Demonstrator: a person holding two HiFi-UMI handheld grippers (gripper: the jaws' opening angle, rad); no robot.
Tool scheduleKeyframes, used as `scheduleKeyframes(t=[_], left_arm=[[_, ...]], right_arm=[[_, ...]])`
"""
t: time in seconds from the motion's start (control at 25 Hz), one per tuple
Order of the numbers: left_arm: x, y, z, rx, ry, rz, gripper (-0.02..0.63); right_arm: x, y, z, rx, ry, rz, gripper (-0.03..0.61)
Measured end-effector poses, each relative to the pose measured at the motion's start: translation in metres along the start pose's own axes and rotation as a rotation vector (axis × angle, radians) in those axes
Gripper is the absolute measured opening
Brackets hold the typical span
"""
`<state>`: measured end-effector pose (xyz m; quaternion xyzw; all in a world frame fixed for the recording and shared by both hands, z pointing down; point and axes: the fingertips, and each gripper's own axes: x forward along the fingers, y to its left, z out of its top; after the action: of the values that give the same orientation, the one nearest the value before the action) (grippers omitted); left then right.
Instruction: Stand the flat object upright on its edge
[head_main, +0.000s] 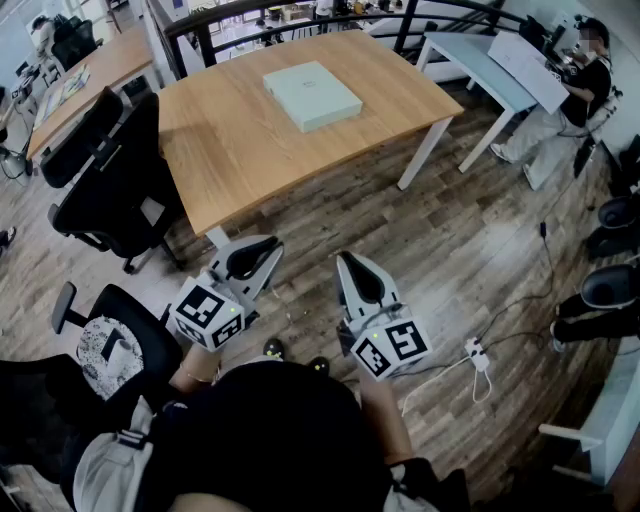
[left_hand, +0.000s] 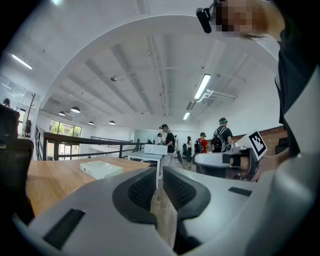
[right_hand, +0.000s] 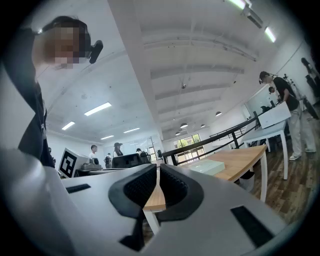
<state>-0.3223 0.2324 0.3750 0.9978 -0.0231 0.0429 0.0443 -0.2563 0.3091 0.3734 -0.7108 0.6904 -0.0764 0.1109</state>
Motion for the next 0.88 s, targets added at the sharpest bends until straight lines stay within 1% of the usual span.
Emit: scheduleKeyframes(t=[0.4, 0.88], left_arm=[[-0.011, -0.002, -0.003, 0.001, -0.006, 0.026, 0.051], [-0.023, -0.004, -0.003, 0.002, 0.016, 0.102, 0.051]], right_arm=[[-0.005, 0.005, -0.002, -0.003, -0.007, 0.013, 0.034], [-0.01, -0.006, 0.003, 0.007, -0.008, 0.042, 0.034]])
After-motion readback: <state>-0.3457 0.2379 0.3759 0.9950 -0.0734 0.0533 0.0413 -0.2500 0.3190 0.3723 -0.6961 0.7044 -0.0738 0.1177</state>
